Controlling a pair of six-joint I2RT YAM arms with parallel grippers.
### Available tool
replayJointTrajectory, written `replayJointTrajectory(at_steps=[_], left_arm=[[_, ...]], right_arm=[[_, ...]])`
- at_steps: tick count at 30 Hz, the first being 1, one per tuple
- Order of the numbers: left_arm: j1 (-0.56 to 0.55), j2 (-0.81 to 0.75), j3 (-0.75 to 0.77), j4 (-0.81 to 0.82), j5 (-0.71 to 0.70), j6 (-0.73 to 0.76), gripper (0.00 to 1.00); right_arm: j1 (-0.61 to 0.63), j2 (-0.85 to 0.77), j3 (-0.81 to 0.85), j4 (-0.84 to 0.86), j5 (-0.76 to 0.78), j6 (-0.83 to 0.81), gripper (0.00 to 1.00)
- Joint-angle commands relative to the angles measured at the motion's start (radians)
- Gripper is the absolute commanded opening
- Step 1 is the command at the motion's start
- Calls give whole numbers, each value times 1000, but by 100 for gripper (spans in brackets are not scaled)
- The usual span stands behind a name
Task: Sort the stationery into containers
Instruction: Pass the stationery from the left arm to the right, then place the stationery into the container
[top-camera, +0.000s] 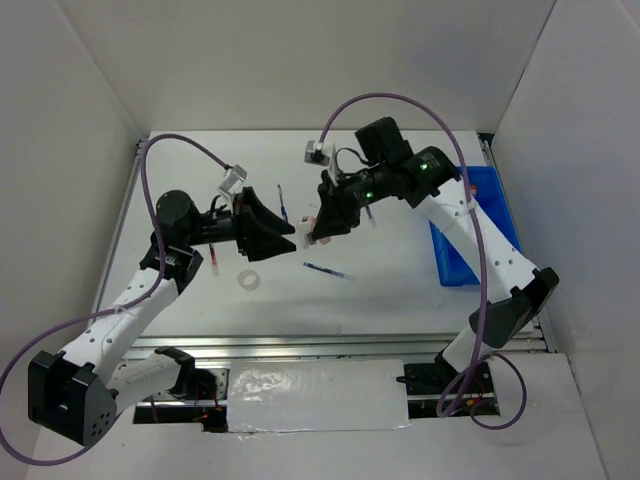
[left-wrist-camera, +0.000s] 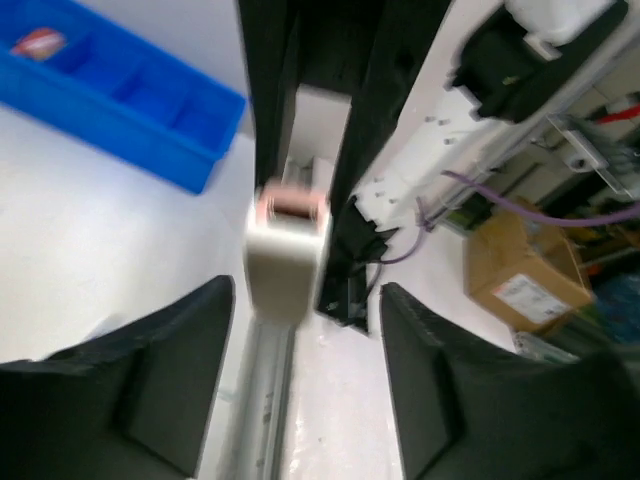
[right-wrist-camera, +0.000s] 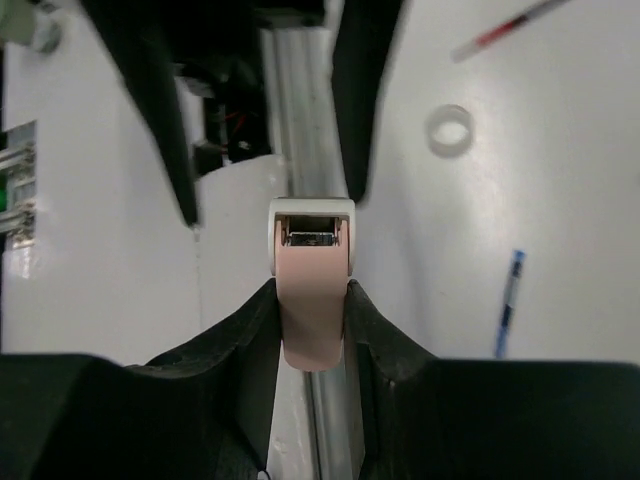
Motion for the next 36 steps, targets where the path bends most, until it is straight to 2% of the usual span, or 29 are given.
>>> replayJointTrajectory(at_steps=[1, 2, 4, 5, 7, 8, 9, 10, 13, 16, 19, 22, 27, 36], left_arm=[[43, -16, 92, -311, -54, 186, 78], [69, -17, 104, -431, -76, 229, 89], [112, -19, 134, -581, -94, 350, 91], [125, -25, 135, -600, -105, 405, 91], [155, -33, 128, -642, -120, 453, 91], [163, -34, 121, -643, -119, 459, 91], [169, -36, 117, -643, -116, 467, 91], [182, -36, 111, -637, -111, 467, 91], [186, -39, 94, -622, -107, 479, 91], [189, -48, 74, -601, -102, 487, 91], [192, -54, 63, -596, -100, 496, 91], [195, -56, 57, -594, -104, 510, 91], [202, -49, 43, -570, -100, 507, 91], [228, -28, 40, -567, -79, 516, 91]], right_arm=[[-131, -19, 59, -77, 102, -78, 4], [-167, -6, 69, -109, 135, -103, 3], [-268, 13, 98, -209, 254, -184, 1], [-302, 19, 92, -232, 308, -215, 1], [-395, 25, 51, -257, 551, -291, 0], [-432, 31, 40, -252, 552, -318, 0], [-467, 39, 37, -250, 643, -363, 0], [-542, 66, 37, -246, 681, -390, 0], [-653, 135, 92, -244, 810, -520, 0], [-736, 171, 83, -159, 934, -667, 0], [-757, 211, 79, -88, 1052, -796, 0], [-768, 284, 133, -111, 1110, -856, 2], [-765, 385, 201, -136, 1118, -913, 3], [-699, 447, 229, -129, 1153, -1003, 4]])
